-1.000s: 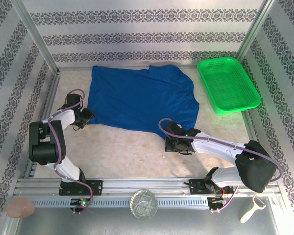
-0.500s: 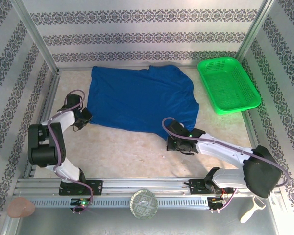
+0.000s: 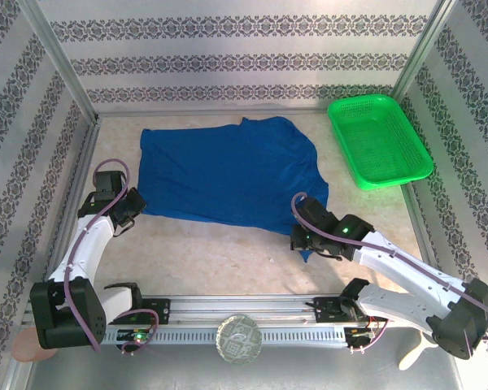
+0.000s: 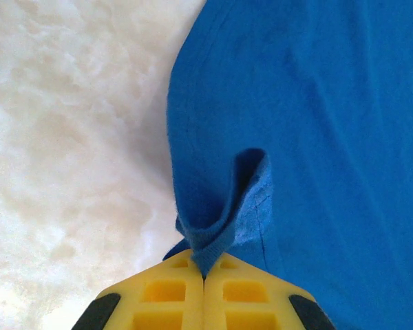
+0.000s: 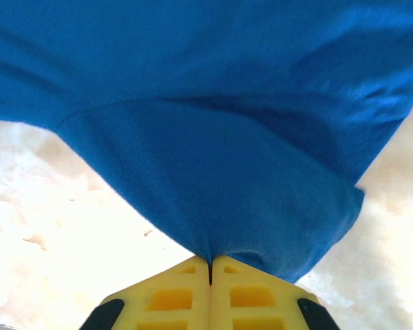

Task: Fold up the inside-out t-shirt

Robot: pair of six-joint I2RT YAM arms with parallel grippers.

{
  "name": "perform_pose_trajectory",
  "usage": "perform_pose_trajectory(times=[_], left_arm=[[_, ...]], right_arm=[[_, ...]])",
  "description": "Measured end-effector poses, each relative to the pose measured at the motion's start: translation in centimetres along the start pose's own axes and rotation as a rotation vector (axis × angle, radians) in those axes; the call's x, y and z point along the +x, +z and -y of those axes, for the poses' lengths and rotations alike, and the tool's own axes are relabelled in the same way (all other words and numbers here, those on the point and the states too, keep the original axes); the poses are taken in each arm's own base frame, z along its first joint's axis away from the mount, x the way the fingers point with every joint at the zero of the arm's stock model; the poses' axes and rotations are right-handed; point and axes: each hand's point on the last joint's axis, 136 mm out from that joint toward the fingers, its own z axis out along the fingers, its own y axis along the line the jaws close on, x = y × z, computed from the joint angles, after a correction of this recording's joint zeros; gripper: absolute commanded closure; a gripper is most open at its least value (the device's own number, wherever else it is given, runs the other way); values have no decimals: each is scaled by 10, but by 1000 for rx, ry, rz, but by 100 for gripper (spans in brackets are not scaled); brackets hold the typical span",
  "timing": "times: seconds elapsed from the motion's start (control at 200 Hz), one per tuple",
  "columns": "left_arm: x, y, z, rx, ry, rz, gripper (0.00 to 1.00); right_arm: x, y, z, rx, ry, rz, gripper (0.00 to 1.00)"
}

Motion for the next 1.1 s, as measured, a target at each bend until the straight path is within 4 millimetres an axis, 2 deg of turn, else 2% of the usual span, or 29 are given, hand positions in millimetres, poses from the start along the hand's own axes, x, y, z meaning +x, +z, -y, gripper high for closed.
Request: perform_pose_trajectory(times=[0.19, 0.41, 0.664, 0.874, 1.099], left_arm=[[-8, 10, 1, -41, 27, -37, 96], [-21, 29, 3, -86, 53, -71, 96], [-40, 52, 9, -124, 76, -95, 95], [-47, 73, 10, -145, 82, -130, 95], [-68, 92, 22, -144, 94, -129, 94]], right_arm=[[-35, -13, -1, 31, -32, 33, 100], [-70, -1, -4, 64, -97, -14, 100], [-118, 6, -18, 75, -199, -32, 100], [-148, 24, -27, 97, -284, -75, 100], [-174, 50, -31, 134, -352, -134, 100]])
